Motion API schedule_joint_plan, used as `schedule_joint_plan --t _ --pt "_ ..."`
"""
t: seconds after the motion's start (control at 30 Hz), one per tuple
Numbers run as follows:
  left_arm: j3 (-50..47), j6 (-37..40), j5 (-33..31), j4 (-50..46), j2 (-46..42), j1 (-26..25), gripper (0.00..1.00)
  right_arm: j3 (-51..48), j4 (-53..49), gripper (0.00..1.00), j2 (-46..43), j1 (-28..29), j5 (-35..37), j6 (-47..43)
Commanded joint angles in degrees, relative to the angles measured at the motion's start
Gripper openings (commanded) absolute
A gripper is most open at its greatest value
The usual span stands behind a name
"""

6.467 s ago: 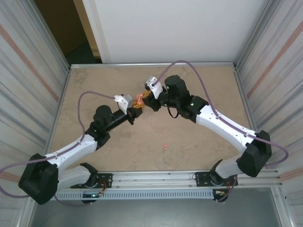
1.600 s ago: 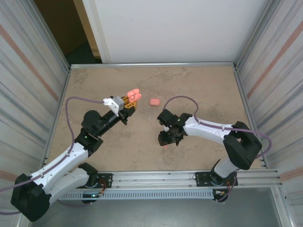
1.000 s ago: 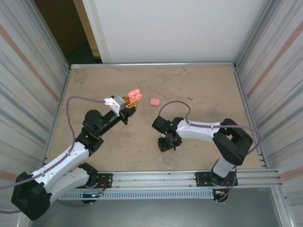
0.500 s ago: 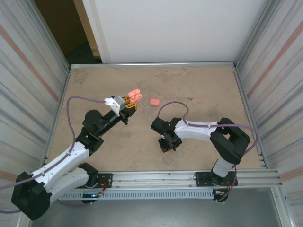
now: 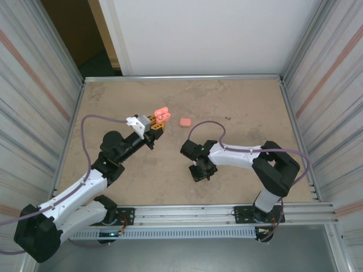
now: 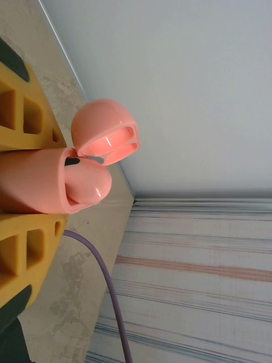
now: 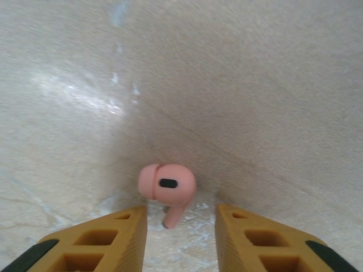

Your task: Insert the wireless bluetooth earbuds into the charging case

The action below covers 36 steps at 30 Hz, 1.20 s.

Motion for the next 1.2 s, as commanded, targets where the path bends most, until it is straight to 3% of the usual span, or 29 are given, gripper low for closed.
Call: schedule_joint_plan --t 0.0,1.17 --pt "1.31 1.04 -0.03 0.69 -0.13 0.61 0.0 2.14 -1.48 0.4 -2.6 -0.52 -1.23 -0.55" --pt "0.85 1.47 -0.95 -1.11 -1.98 0.63 0.0 3.49 2.81 0.35 3.39 -2.96 -2.76 -2.03"
